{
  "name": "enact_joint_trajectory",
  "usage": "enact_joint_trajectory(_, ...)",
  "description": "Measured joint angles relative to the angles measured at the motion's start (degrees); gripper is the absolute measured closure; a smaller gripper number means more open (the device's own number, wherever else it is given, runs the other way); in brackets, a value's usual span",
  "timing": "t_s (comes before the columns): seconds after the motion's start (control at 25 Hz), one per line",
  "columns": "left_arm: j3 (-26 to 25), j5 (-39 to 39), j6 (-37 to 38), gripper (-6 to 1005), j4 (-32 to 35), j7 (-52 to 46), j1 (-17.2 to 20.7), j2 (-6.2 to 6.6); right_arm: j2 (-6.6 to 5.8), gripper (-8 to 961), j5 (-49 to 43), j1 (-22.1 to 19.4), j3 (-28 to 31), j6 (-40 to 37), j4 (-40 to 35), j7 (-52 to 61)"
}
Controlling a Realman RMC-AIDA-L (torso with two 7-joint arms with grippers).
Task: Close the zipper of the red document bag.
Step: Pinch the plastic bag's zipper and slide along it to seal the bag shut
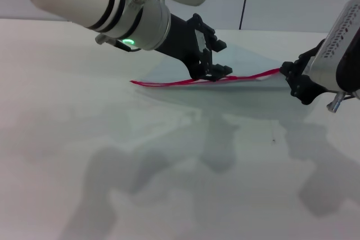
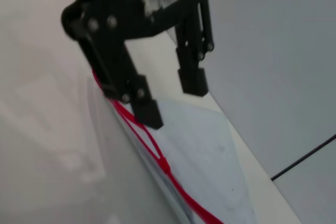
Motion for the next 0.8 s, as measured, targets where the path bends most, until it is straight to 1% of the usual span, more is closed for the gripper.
enact_joint_trajectory(0.32,0.1,-0.39,0.71,510,-3.37,-0.11,-0.64,-0.07,0.0,939,0.01,-0.21,-0.12,-0.89,-2.28,0.27)
enact_joint_trajectory(0.8,0.1,-0.32,1.38,559,-3.65,-0.98,-0.81,-0.04,0.0,938,0.0,-0.35,-0.34,-1.49,-3.58,0.58)
